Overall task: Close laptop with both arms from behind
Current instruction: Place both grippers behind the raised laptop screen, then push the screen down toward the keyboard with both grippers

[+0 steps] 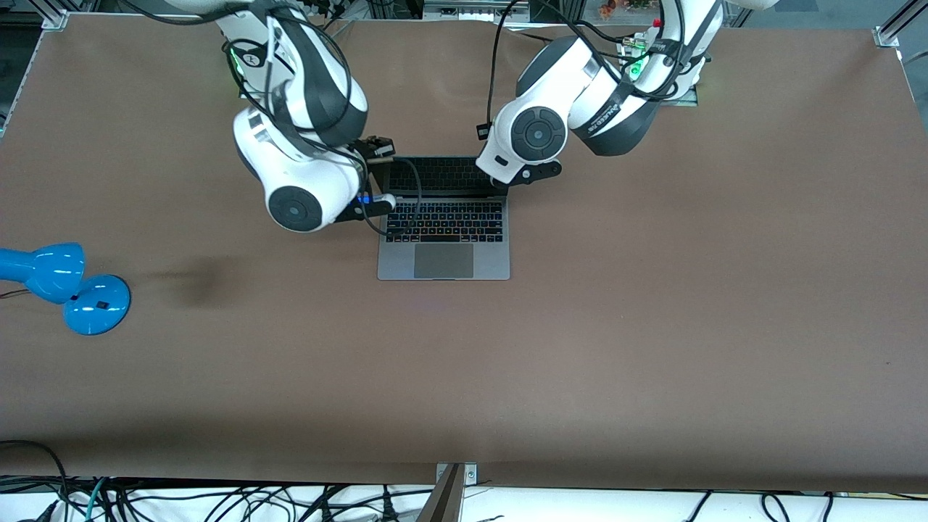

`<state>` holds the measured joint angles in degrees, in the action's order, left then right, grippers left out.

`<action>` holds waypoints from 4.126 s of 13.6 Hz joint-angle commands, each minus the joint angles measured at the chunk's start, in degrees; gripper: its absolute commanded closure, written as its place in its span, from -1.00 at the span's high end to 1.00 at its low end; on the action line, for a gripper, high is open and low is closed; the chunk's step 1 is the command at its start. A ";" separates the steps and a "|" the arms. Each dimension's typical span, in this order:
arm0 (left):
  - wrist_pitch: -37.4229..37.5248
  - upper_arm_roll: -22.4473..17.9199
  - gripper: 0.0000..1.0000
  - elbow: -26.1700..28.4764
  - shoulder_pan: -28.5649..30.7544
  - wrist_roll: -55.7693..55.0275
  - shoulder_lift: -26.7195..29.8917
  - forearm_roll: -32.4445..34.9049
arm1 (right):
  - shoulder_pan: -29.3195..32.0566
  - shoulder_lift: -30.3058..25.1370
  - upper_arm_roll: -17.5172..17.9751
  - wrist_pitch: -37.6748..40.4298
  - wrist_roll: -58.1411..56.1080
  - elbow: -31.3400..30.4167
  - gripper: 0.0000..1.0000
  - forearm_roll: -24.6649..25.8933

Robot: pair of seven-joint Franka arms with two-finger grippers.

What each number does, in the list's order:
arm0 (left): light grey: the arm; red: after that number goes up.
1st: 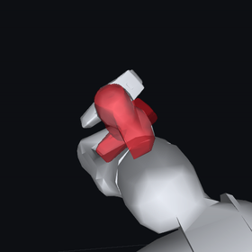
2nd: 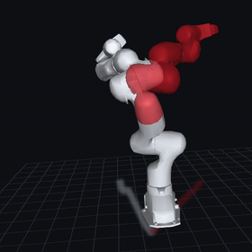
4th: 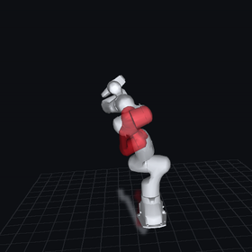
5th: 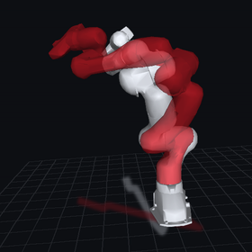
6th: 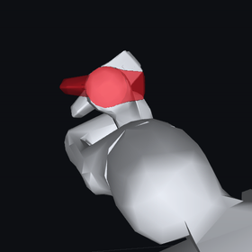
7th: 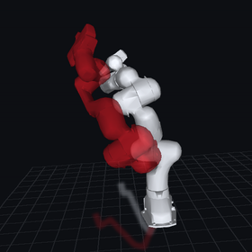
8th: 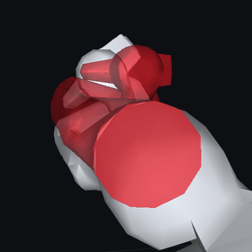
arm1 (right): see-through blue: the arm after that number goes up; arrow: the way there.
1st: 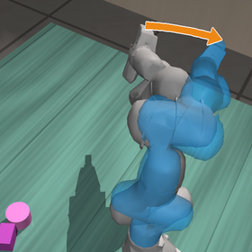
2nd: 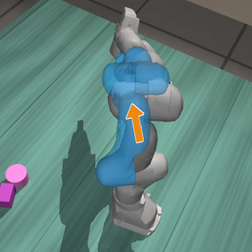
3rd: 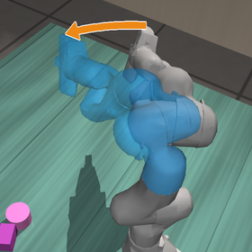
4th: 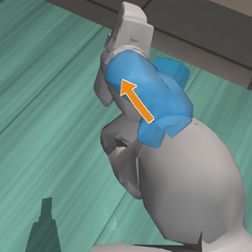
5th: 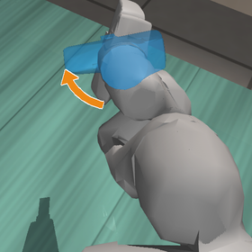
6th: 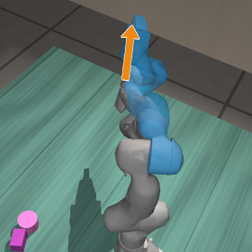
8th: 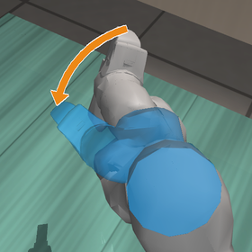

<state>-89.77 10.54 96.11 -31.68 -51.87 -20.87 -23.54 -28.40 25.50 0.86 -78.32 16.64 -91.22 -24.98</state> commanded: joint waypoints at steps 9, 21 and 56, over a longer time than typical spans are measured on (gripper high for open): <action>-6.65 -0.34 -1.00 -0.04 0.04 -0.77 -4.09 -0.45 | -0.26 3.42 -0.42 -3.77 0.06 2.53 -1.00 0.63; -7.53 -1.22 -1.00 -3.12 2.14 0.02 -6.90 0.60 | -2.36 3.77 -0.42 1.60 0.85 5.45 -1.00 0.80; -16.92 -3.51 -1.00 -11.29 3.11 0.11 -19.73 3.15 | 0.89 14.58 -1.83 -9.91 -3.54 15.28 -1.00 5.20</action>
<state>-104.91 6.84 85.70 -28.55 -52.35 -39.54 -21.99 -27.84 38.47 -1.31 -88.03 13.95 -78.55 -20.48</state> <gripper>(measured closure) 0.991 0.991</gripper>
